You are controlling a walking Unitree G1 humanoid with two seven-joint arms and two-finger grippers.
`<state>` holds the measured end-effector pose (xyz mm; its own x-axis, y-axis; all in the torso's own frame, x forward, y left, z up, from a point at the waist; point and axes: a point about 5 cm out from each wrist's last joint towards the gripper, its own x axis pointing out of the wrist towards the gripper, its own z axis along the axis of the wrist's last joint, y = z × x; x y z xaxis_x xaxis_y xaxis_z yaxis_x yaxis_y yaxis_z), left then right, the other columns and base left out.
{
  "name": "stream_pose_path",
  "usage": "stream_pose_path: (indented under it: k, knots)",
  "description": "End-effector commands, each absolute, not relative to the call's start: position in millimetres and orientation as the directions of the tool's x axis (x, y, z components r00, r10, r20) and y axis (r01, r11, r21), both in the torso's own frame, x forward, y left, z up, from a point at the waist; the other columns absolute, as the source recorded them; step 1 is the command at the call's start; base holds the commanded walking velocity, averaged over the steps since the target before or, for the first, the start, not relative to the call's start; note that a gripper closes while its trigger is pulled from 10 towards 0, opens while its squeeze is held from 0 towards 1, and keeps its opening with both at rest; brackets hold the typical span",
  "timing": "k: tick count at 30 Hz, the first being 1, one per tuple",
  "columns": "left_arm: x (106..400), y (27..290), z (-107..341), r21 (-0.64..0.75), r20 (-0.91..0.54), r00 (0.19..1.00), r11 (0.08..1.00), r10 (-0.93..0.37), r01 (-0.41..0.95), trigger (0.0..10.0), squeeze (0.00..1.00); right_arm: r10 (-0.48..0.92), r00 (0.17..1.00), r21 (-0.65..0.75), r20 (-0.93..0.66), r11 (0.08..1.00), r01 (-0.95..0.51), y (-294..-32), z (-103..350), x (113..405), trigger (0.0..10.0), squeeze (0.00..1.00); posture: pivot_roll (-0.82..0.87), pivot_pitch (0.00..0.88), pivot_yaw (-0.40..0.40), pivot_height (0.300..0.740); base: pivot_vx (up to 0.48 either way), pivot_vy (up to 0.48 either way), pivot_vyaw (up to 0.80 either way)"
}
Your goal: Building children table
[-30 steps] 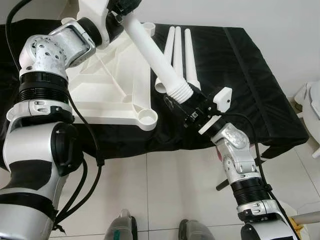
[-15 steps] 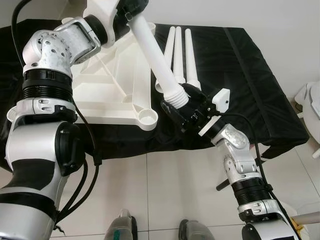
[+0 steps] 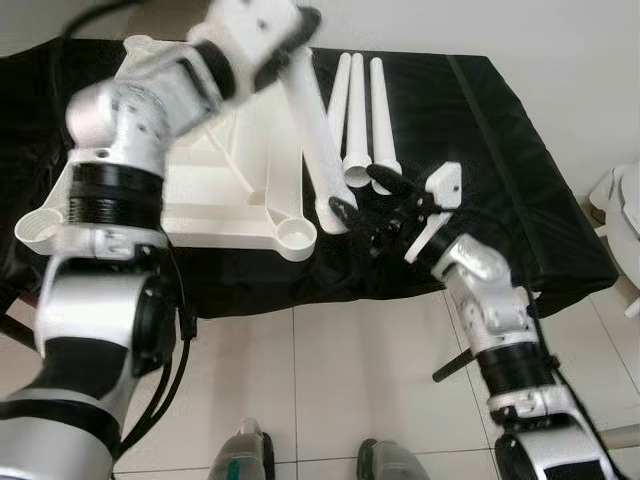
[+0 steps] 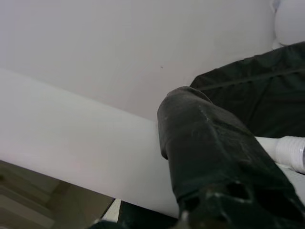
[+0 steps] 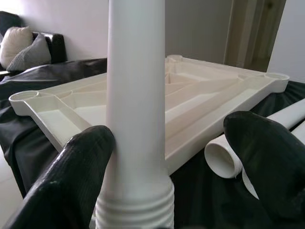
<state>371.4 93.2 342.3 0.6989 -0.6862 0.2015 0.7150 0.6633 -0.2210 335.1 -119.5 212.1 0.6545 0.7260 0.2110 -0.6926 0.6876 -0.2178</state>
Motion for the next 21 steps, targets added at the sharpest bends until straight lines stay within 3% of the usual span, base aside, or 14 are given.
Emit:
stream_pose_path:
  k: [1,21]
  knots:
    - [363.3,83.5,345.4,-0.162,0.224,0.605,0.583,-0.764,0.796,10.0,0.0,0.728,0.66,-0.218,0.185,0.686,-0.695,-118.6,213.0,336.0,10.0,0.0,-0.02,0.06,-0.014,0.74,0.0,0.0,0.0]
    - [340.0,47.8,346.2,-0.043,0.213,0.501,0.505,-0.839,0.862,10.0,0.0,0.774,0.633,-0.145,0.032,0.63,-0.763,-104.2,237.7,355.7,9.8,0.0,-0.02,0.078,-0.033,0.74,0.0,0.0,0.0]
